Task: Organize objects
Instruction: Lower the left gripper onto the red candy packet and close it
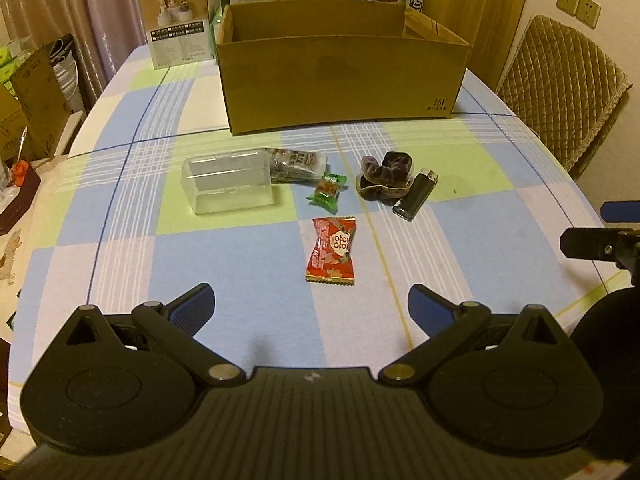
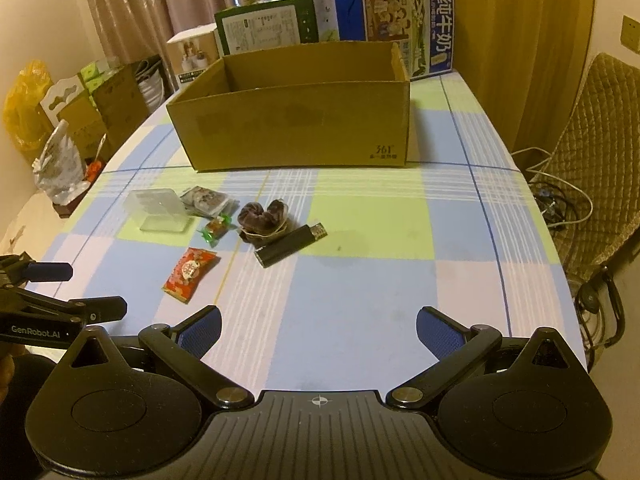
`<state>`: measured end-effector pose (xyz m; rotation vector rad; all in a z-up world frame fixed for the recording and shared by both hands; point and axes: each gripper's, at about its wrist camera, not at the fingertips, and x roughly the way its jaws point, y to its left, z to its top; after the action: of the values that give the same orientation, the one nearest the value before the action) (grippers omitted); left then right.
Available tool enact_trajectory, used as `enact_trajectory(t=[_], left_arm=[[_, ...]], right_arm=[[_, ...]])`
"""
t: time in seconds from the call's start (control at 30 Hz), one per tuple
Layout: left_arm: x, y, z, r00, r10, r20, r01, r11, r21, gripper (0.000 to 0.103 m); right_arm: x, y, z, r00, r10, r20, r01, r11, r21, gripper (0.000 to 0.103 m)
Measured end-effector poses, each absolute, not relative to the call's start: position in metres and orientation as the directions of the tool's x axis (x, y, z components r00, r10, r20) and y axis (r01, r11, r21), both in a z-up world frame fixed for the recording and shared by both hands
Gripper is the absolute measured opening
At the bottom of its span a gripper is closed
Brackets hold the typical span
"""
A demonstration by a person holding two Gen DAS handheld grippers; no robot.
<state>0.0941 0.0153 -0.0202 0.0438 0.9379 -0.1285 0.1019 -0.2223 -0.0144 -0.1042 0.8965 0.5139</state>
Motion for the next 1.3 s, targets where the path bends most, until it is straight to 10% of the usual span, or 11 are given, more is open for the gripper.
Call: enact_trajectory(t=[0.73,1.3], left_arm=[[0.153,0.009,-0.051,0.550,-0.145,-0.822,0.203,0.979,-0.037,0.087],[0.187,-0.003,-0.089,0.472,-0.156,-0.868,0.273,0.962,-0.024,0.043]], right_arm=[[0.157,-0.187,-0.043,0.421,0.395,-0.816,-0.609,0.790,0.068,0.091],[0.194,-0.165,-0.072,0.345,0.383,-0.857,-0.673,0.737,0.059,0.090]])
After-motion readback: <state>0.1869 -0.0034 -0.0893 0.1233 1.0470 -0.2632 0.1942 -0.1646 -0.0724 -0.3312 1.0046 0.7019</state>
